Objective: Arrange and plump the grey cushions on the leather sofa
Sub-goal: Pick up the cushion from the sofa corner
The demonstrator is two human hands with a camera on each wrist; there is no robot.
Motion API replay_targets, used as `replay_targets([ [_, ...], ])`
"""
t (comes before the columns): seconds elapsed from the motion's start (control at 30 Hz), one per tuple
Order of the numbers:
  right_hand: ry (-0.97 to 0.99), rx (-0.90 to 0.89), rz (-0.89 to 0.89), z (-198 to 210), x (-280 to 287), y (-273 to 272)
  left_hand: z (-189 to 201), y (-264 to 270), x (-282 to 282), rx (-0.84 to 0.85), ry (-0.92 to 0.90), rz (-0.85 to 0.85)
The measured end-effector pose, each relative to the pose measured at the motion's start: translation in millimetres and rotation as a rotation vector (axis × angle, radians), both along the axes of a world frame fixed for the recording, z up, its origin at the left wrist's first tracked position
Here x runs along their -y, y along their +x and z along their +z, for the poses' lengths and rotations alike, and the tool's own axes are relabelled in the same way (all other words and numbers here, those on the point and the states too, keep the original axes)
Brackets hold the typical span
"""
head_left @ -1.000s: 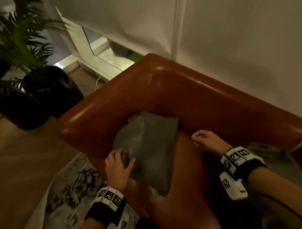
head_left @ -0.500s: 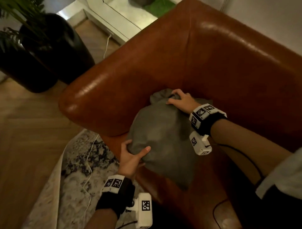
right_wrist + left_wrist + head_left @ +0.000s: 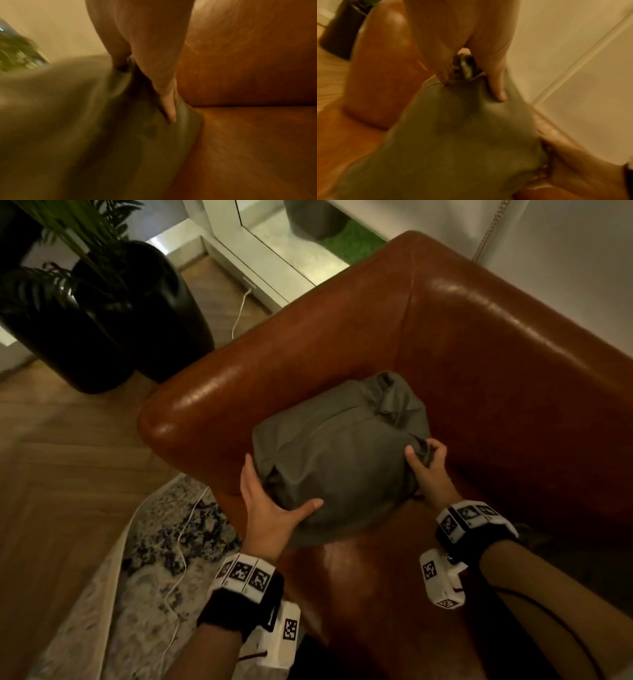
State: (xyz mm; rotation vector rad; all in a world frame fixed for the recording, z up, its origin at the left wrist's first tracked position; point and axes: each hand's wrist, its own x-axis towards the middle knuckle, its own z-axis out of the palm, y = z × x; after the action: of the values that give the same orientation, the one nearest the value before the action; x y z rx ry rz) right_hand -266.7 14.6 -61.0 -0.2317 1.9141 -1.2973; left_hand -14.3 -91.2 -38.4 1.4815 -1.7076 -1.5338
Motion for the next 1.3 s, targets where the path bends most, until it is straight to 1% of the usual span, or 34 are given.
replay_targets([
  [0.07,-0.010,-0.046,0.000,-10.7,0.9,-5.5,-11.8,-2.7,1.3,0.077,0.067,0.011],
  [0.13,-0.057,-0.029,-0.014,-11.7,0.9,-13.6,-17.9,-4.6,0.3,0.126,0.101,0.000],
  [0.17,-0.072,0.009,-0.017,-9.5,2.0,-16.8,-21.5,-3.6,-1.2,0.088,0.128,-0.004],
  [0.2,-0.078,0.040,-0.014,-7.0,4.3,-19.2,-23.6,-3.9,-4.1,0.003,0.162,0.016],
  [0.3,-0.120,0.001,-0.018,-0.5,11.7,-23.3,-28.2,-3.4,-27.1,-0.205,0.219,0.066],
  [0.37,-0.172,-0.037,-0.022,0.6,15.8,-23.8,-28.4,-4.9,-45.2,-0.289,0.238,0.087],
  [0.43,-0.157,-0.036,0.026,-3.6,20.0,-23.7,-32.6,-7.4,-53.4,-0.326,0.246,0.129],
  [0.5,-0.117,-0.026,0.031,-10.9,22.8,-25.1,-34.8,-11.3,-50.5,-0.314,0.234,0.157],
  [0.6,-0.111,-0.053,-0.044,-19.0,24.8,-28.7,-40.0,-12.0,-45.4,-0.298,0.215,0.161],
  [0.67,-0.116,-0.079,-0.057,-23.3,22.6,-27.1,-38.9,-9.7,-46.6,-0.296,0.213,0.162],
  [0.8,-0.043,-0.110,0.062,-28.8,25.8,-23.9,-36.8,-12.4,-39.3,-0.260,0.299,0.139],
  [0.9,-0.008,-0.090,0.141,-11.4,33.2,-31.7,-25.2,-15.7,-31.7,-0.250,0.281,0.158],
  [0.93,0.005,-0.075,0.151,-0.9,31.1,-34.0,-16.4,-17.4,-32.4,-0.235,0.262,0.175],
  [1.0,0.042,-0.099,0.144,21.6,15.2,-33.7,6.2,-16.7,-34.8,-0.198,0.214,0.293],
  [1.07,0.036,-0.188,0.098,44.4,-14.1,-30.9,31.3,-17.3,-37.1,-0.094,0.039,0.388],
  [1.1,0.024,-0.224,0.078,55.6,-33.7,-28.8,42.0,-18.4,-37.3,-0.008,-0.081,0.371],
  [1.13,0.020,-0.242,0.067,65.6,-56.5,-26.5,51.0,-21.5,-37.5,0.076,-0.209,0.310],
  [1.17,0.031,-0.247,0.059,74.6,-82.2,-23.8,58.1,-27.7,-37.5,0.123,-0.329,0.214],
  [1.2,0.058,-0.259,0.048,82.0,-110.1,-21.9,65.5,-38.0,-39.0,0.132,-0.435,0.097],
  [1.27,0.121,-0.356,-0.023,92.6,-171.8,-19.6,77.3,-69.9,-49.8,0.075,-0.597,-0.176],
  [1.3,0.142,-0.410,-0.084,97.8,-202.8,-17.6,80.0,-87.4,-59.2,0.031,-0.636,-0.304],
])
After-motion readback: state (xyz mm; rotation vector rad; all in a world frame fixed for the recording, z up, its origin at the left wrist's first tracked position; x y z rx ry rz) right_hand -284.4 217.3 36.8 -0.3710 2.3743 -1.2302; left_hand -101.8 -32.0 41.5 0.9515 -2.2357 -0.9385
